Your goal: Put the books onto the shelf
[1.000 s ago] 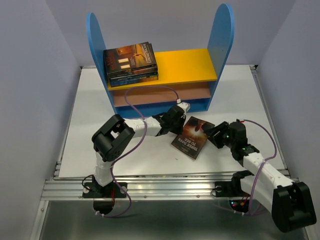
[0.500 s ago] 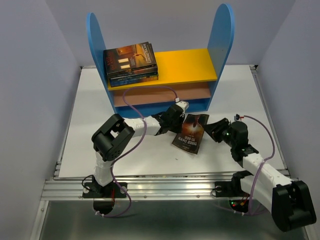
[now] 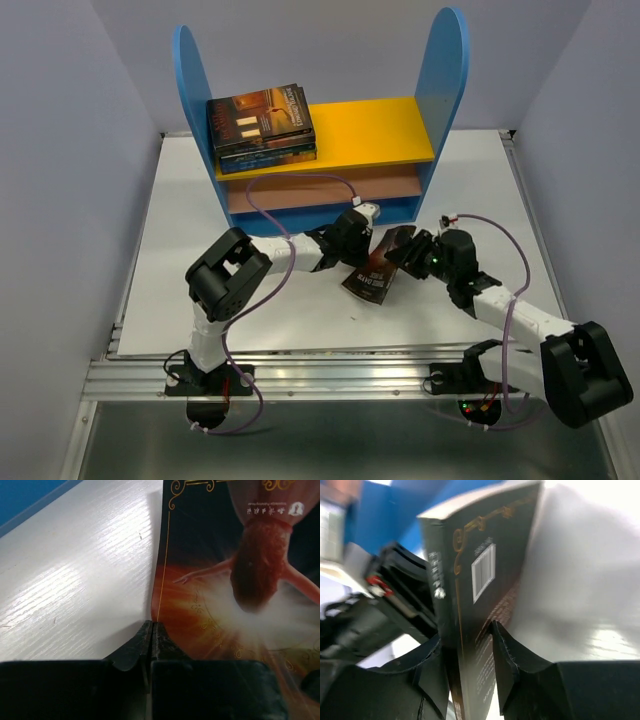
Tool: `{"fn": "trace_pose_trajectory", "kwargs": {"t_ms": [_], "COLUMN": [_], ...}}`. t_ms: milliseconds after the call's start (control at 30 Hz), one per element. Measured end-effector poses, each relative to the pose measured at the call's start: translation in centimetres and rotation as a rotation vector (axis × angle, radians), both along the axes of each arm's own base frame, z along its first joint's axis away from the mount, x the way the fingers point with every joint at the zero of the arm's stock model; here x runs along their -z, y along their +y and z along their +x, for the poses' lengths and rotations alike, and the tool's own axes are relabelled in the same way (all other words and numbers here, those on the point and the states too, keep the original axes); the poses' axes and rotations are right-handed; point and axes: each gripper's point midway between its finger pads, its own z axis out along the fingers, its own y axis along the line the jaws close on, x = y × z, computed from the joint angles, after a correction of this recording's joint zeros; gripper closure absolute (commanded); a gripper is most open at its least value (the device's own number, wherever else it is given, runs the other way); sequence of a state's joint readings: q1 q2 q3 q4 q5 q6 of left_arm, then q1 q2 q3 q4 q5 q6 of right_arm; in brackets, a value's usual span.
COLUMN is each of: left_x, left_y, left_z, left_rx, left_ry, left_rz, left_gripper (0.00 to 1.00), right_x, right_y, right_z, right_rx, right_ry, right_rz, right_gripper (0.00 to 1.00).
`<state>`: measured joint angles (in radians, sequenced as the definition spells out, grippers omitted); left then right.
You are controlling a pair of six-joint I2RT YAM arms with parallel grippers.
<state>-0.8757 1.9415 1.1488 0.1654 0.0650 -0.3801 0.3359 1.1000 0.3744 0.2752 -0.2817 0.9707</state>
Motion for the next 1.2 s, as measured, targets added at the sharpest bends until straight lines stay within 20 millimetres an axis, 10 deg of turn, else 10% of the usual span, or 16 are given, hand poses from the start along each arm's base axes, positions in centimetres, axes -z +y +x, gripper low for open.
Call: {"fn": "trace_pose_trajectory", "kwargs": {"t_ms": [133, 200, 500, 667, 700, 1200], "left_x": [0.0, 0.0, -0.1, -0.5, -0.9, -14.8], "left_y": [-0.3, -0.5, -0.8, -0.6, -0.4, 1.3], "left_z": [-0.2, -0.3, -0.8, -1.6, -1.8, -8.3], "left_rx": [0.007, 0.011, 0.018, 0.027, 0.026, 0.106], "left_ry": [0.013, 0.02, 0.039, 0.057, 0.06, -0.171], "left_rz": [-0.017, -0.024, -0.045, -0.042, -0.039, -0.183], "left_gripper": [0.97, 0.97, 0.9, 0.32, 0.01, 0.01], "right_x": [1.5, 2.1, 2.8, 2.6, 2.5, 1.7], "right_y": [0.3, 0.3, -0.9, -1.1, -1.4, -1.6], "right_z": [-0.5, -0.6, -1.4, -1.8, -1.8, -1.0], "right_rx": [-0.015, -0.021, 0.021, 0.006, 0.019, 0.238], "right_ry": [0.05, 0.069, 0.103, 0.103, 0.1, 0.224], "right_rz": [-0.127, -0.188, -0.287, -0.321, -0.329, -0.355], "right_gripper": [0.69, 0.99, 0.99, 0.99, 0.99, 0.99]}}
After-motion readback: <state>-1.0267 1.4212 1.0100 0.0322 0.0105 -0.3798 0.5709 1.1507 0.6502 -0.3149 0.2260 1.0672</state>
